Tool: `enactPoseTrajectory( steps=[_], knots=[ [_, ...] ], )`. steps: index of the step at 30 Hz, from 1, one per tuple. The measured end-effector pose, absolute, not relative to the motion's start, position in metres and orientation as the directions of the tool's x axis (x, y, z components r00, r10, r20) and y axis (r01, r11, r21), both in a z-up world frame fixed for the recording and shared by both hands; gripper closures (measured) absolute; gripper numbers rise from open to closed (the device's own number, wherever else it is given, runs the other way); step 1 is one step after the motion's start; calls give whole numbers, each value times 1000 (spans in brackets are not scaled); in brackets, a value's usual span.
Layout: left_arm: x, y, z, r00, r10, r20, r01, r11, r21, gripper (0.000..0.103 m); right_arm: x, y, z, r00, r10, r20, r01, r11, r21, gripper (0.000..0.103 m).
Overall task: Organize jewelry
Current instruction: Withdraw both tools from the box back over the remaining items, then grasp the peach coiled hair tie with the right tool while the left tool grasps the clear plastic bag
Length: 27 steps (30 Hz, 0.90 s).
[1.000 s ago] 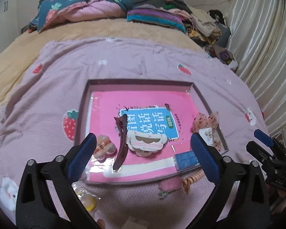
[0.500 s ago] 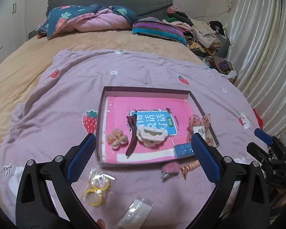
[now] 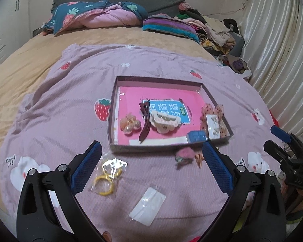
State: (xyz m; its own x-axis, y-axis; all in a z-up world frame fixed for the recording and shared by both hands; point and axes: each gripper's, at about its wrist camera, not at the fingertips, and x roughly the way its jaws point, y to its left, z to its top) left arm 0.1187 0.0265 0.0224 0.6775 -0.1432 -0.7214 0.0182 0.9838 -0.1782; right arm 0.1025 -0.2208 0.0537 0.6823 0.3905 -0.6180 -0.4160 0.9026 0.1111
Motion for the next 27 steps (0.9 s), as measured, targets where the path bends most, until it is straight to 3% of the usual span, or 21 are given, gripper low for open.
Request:
enactPoseTrajectory(
  steps=[27],
  knots=[
    [80,17,-49,539,-137,-831,63,990,-123,10,90,-209,2,588,378,-715,-480,875,67,11]
  ],
)
